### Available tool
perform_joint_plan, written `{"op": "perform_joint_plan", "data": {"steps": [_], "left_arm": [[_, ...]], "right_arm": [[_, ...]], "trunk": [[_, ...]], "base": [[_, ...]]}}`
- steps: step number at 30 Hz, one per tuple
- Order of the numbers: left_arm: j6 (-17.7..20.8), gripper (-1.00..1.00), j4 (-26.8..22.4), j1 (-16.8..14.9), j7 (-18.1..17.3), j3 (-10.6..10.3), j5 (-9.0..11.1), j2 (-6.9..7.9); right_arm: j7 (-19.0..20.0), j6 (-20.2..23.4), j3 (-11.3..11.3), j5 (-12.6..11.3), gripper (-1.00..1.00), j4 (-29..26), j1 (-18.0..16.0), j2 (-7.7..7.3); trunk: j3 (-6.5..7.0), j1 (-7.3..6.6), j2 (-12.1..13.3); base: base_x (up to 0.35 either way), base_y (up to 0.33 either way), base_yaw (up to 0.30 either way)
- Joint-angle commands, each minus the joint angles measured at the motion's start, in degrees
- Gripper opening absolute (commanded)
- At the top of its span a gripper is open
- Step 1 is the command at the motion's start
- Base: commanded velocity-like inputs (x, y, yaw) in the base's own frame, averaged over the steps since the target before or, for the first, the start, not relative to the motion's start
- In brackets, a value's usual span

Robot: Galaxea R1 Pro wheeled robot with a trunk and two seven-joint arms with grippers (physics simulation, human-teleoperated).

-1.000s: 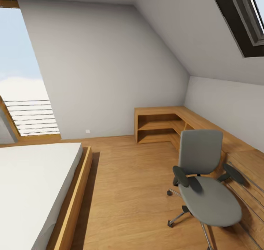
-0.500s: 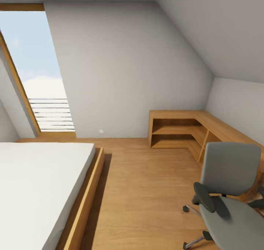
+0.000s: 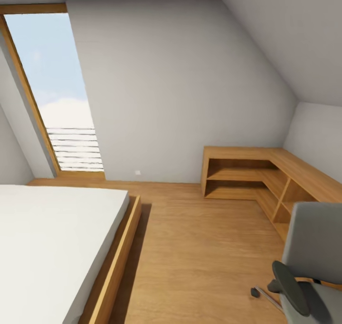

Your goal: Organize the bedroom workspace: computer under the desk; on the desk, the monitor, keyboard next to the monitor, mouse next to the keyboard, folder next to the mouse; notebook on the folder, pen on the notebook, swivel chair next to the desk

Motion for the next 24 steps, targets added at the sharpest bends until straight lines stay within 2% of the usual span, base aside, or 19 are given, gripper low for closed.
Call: {"op": "perform_joint_plan", "data": {"steps": [1, 7, 18, 24], "left_arm": [[-0.1, 1.0, 0.0, -0.1, 0.2, -0.5, 0.4, -0.02], [-0.1, 1.0, 0.0, -0.1, 0.2, -0.5, 0.4, -0.18], [-0.1, 1.0, 0.0, -0.1, 0.1, -0.5, 0.4, -0.2], [-0.1, 1.0, 0.0, -0.1, 0.1, -0.5, 0.4, -0.16]], "right_arm": [[-0.3, -0.1, 0.5, -0.2, 1.0, 0.1, -0.1, 0.02], [-0.3, 0.1, 0.5, -0.2, 1.0, 0.1, -0.1, -0.05], [1.1, 0.2, 0.4, -0.1, 1.0, 0.0, -0.1, -0.36], [1.3, 0.3, 0.4, -0.2, 1.0, 0.0, -0.1, -0.31]], "trunk": [[-0.13, 0.07, -0.1], [-0.12, 0.07, -0.1], [0.41, 0.07, -0.1], [0.53, 0.07, -0.1]], "base": [[0.32, 0.0, 0.018], [0.278, -0.004, 0.002], [0.054, -0.002, -0.138], [0.239, 0.0, -0.049]]}}
